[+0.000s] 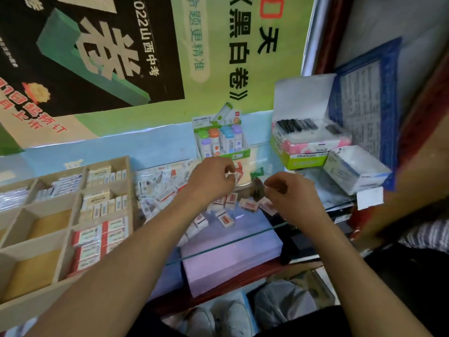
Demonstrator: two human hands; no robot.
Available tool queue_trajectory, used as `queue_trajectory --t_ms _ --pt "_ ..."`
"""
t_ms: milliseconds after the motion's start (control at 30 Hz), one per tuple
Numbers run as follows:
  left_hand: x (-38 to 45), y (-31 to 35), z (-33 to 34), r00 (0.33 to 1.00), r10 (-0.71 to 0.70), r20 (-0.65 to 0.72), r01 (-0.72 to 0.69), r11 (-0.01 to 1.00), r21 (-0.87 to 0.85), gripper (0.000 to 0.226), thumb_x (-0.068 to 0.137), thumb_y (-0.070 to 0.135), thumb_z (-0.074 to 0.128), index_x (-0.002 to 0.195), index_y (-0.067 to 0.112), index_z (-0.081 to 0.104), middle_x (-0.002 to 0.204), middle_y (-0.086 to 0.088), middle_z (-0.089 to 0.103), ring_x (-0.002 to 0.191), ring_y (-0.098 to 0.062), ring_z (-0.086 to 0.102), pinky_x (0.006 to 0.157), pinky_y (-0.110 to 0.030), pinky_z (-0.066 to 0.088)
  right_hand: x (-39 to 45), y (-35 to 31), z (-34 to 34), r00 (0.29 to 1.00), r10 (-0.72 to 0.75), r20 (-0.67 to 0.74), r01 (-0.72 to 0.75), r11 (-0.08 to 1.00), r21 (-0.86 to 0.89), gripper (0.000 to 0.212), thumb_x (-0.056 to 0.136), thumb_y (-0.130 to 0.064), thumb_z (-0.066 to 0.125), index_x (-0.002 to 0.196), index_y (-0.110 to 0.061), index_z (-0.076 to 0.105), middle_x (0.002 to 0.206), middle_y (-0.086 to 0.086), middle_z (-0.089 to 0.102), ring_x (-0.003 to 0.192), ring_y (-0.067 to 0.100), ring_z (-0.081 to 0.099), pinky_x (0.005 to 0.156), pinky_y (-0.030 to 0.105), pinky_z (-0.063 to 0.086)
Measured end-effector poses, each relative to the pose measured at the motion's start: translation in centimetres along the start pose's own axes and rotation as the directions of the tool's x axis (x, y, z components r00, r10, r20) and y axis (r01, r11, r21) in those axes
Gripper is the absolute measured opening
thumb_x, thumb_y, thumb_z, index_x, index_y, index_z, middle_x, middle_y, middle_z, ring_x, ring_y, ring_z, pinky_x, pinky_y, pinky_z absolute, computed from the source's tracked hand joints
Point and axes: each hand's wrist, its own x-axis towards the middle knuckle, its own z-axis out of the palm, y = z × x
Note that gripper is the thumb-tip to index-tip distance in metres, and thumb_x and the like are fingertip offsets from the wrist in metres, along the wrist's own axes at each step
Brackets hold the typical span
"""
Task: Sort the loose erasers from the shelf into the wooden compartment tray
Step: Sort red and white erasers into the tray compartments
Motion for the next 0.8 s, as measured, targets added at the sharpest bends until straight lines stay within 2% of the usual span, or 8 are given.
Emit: queue_trajectory --t_ms 133,233,300,467,567,633,700,800 --pt "2.3 1.4 2.3 0.998 -0.067 0.008 0.065 0.981 0.183 0.022 0.082 0.03 0.064 0.102 0.02 0.067 0.106 -0.005 0.065 0.097 -0.027 0.062 0.075 -0.032 0.047 0.1 1.6 -0.3 0.999 0.045 0.013 -0.045 0.999 0.001 0.011 0.086 -0.014 0.064 0.095 -0.016 0.071 0.085 -0.005 0.068 0.077 0.007 0.062 0.062 0.007 0.041" --pt "2.6 2.1 2.9 0.999 -0.037 0.013 0.033 0.973 0.228 0.023 0.082 0.025 0.063 0.104 0.02 0.068 0.109 -0.006 0.066 0.101 -0.029 0.061 0.08 -0.034 0.048 0.7 2.2 -0.4 0.998 0.068 0.011 -0.068 0.997 -0.021 0.011 0.086 -0.016 0.063 0.094 -0.018 0.071 0.082 -0.009 0.066 0.08 0.008 0.063 0.07 0.014 0.046" --pt "2.4 2.4 2.8 0.998 0.018 0.057 -0.029 0.98 0.199 0.032 0.081 0.03 0.065 0.111 0.019 0.067 0.111 -0.006 0.066 0.104 -0.028 0.059 0.083 -0.033 0.049 1.0 2.4 -0.4 0.996 0.084 0.007 -0.084 0.996 -0.019 0.012 0.086 -0.017 0.063 0.093 -0.02 0.071 0.082 -0.01 0.066 0.081 0.008 0.064 0.076 0.019 0.047" --pt "1.7 2.0 2.8 0.995 0.077 0.069 -0.071 0.994 -0.085 0.049 0.078 0.031 0.071 0.124 0.019 0.059 0.112 -0.003 0.061 0.104 -0.02 0.056 0.087 -0.033 0.047 1.1 2.4 -0.3 0.997 0.072 0.008 -0.073 0.997 0.023 0.013 0.086 -0.016 0.063 0.094 -0.02 0.071 0.084 -0.008 0.068 0.079 0.007 0.064 0.073 0.02 0.05" --pt "0.5 2.1 2.1 0.999 0.037 0.031 -0.028 0.967 -0.255 0.042 0.078 0.021 0.074 0.119 0.018 0.064 0.099 0.005 0.058 0.092 -0.012 0.055 0.075 -0.021 0.044 1.1 2.3 -0.4 0.998 0.068 0.001 -0.067 0.988 0.137 0.012 0.088 -0.016 0.063 0.094 -0.023 0.07 0.085 -0.008 0.069 0.063 -0.001 0.06 0.058 0.016 0.046" --pt "-0.3 2.4 1.3 0.997 -0.048 0.052 0.066 0.898 -0.435 0.028 0.077 0.015 0.075 0.105 0.019 0.07 0.09 0.006 0.061 0.081 -0.008 0.057 0.066 -0.015 0.045 1.0 2.0 -0.3 0.999 0.053 0.01 -0.054 0.979 0.199 0.012 0.089 -0.017 0.064 0.095 -0.025 0.069 0.086 -0.01 0.069 0.063 -0.003 0.06 0.055 0.011 0.043" --pt "-1.1 2.5 0.5 0.984 -0.15 0.097 0.178 0.784 -0.595 0.026 0.075 0.013 0.078 0.1 0.018 0.071 0.084 0.003 0.063 0.071 -0.007 0.06 0.059 -0.014 0.047 1.0 1.7 -0.1 0.999 0.028 0.03 -0.035 0.97 0.241 0.013 0.089 -0.015 0.064 0.096 -0.024 0.07 0.087 -0.009 0.069 0.071 0.0 0.063 0.058 0.01 0.046" --pt "-2.4 1.8 -0.7 0.958 -0.272 0.094 0.262 0.689 -0.676 0.027 0.073 0.012 0.081 0.096 0.019 0.069 0.076 0.007 0.064 0.065 -0.005 0.063 0.063 -0.021 0.053 1.9 1.0 0.5 0.999 -0.011 0.037 0.004 0.981 0.196 0.015 0.089 -0.011 0.062 0.097 -0.02 0.071 0.09 -0.004 0.07 0.074 0.004 0.063 0.06 0.008 0.045"
